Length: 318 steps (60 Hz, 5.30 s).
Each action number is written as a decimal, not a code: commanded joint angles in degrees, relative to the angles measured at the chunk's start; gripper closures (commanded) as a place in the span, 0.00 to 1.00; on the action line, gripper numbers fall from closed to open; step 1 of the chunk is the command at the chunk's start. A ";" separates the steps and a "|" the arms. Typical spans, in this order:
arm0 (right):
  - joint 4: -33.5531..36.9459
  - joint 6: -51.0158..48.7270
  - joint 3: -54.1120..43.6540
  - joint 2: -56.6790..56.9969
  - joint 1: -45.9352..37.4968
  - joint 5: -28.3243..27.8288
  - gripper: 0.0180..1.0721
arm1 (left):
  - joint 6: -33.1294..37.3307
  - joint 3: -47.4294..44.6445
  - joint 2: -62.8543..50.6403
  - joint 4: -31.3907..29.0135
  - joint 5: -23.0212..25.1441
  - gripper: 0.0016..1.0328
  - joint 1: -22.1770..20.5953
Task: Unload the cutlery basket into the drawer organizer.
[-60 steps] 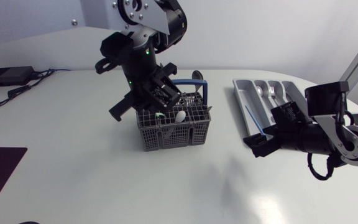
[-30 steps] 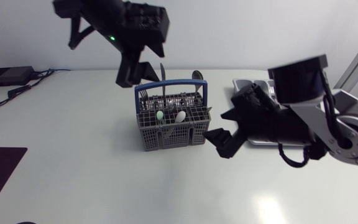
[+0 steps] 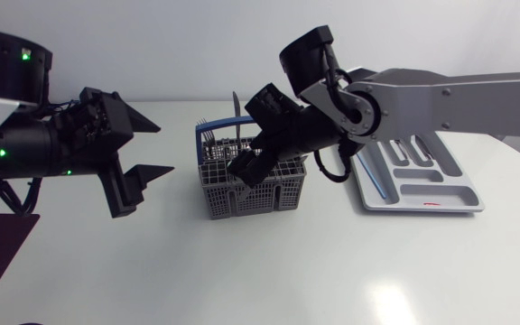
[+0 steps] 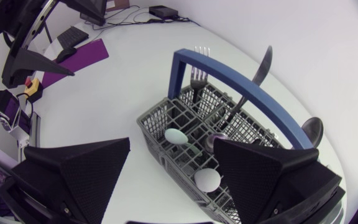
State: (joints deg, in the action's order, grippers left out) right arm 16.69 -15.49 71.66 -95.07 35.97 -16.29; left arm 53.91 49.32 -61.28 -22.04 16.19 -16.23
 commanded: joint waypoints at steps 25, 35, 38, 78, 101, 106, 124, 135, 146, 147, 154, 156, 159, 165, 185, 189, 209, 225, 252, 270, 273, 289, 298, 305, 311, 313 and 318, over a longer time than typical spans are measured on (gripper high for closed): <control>9.33 3.97 5.69 -2.32 -5.56 1.97 0.10 | 0.67 -12.14 -0.51 16.07 6.75 0.05 3.05; 13.46 5.64 9.03 -5.92 -7.49 -0.40 0.12 | 0.58 -13.20 -2.09 18.26 6.75 0.05 2.34; 14.69 7.40 10.17 -7.33 -8.02 -2.07 0.14 | 0.58 -13.72 -2.53 18.97 6.75 0.05 2.17; 17.24 15.93 12.54 -11.63 -8.72 -8.05 0.56 | -0.82 -15.48 -3.15 21.16 6.75 0.05 0.32; 16.27 16.72 12.10 -11.37 -8.90 -10.34 0.85 | -1.53 -15.75 -2.80 21.16 6.58 0.05 -1.35; 16.27 17.07 12.01 -10.31 -8.90 -10.78 0.88 | -1.62 -15.83 -2.80 21.16 6.40 0.05 -1.70; 17.41 17.24 12.28 -6.71 -8.37 -10.60 0.90 | -2.32 -16.10 -2.97 20.72 5.79 0.05 -3.63; 19.00 17.16 12.19 -4.25 -8.02 -10.16 0.90 | -2.93 -14.87 -3.41 17.30 5.70 0.05 -5.66; 20.58 17.16 12.10 -1.61 -7.75 -10.16 0.90 | -4.52 -13.99 -4.55 15.80 5.70 0.05 -7.06; 20.75 17.16 12.10 -1.61 -7.75 -10.16 0.90 | -4.69 -13.90 -4.64 15.80 5.70 0.05 -7.24; 21.72 17.16 12.01 0.14 -7.58 -10.16 0.90 | -5.92 -12.85 -6.22 15.54 5.88 0.05 -7.41; 21.81 17.07 11.93 0.67 -7.40 -10.25 0.90 | -6.27 -12.58 -6.66 15.45 6.05 0.05 -7.41; 21.81 16.98 11.66 1.38 -7.23 -10.25 0.90 | -6.63 -12.14 -7.28 15.36 6.14 0.05 -7.41; 22.42 16.45 11.22 3.48 -7.14 -10.69 0.90 | -7.24 -11.53 -8.33 15.36 6.14 0.05 -7.41; 27.70 13.64 8.59 14.91 -11.09 -10.95 0.90 | -11.99 -7.31 -10.62 13.25 6.14 0.05 -8.47; 29.37 12.41 7.27 17.37 -13.20 -10.07 0.90 | -14.27 -5.20 -11.67 12.20 6.14 0.05 -8.91; 30.95 4.59 -2.84 25.28 -25.68 -0.40 0.90 | -22.36 1.04 -17.83 10.53 6.14 0.05 -10.05; 26.11 0.28 -11.89 25.55 -35.61 9.61 0.90 | -24.38 3.50 -20.20 9.03 6.14 0.05 -9.87; 10.38 -1.83 -18.92 11.57 -43.96 17.09 0.90 | -25.35 4.64 -21.08 8.33 6.14 0.05 -9.52; 2.91 -2.62 -18.31 2.69 -47.66 20.69 0.89 | -25.43 4.64 -20.90 7.98 6.14 0.05 -9.35; 2.21 -2.62 -18.13 1.64 -48.01 20.95 0.88 | -25.52 4.91 -20.90 7.80 6.14 0.05 -9.35; -0.52 -1.04 -18.57 0.94 -45.02 22.62 0.22 | -27.10 5.88 -21.08 7.54 6.14 0.05 -9.44; 0.10 -0.16 -20.07 9.20 -41.94 22.53 0.16 | -28.69 7.37 -21.43 7.01 6.14 0.05 -9.35; 3.44 0.81 -20.51 15.26 -39.39 21.74 0.16 | -31.41 9.48 -22.22 6.57 6.14 0.05 -9.35; 5.55 1.60 -20.68 18.51 -37.81 21.04 0.16 | -33.70 11.76 -23.45 5.52 6.14 0.06 -9.61; 6.16 1.95 -20.77 19.48 -37.28 20.60 0.16 | -34.40 12.29 -23.71 5.43 6.14 0.07 -9.79; 8.10 2.83 -20.51 21.50 -35.79 18.93 0.16 | -34.84 13.17 -24.77 5.43 5.17 0.07 -10.23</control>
State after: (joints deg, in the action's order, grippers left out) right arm 23.18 -14.52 52.75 -75.05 -0.95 3.53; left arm 21.19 60.40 -84.44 -16.05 21.96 -25.98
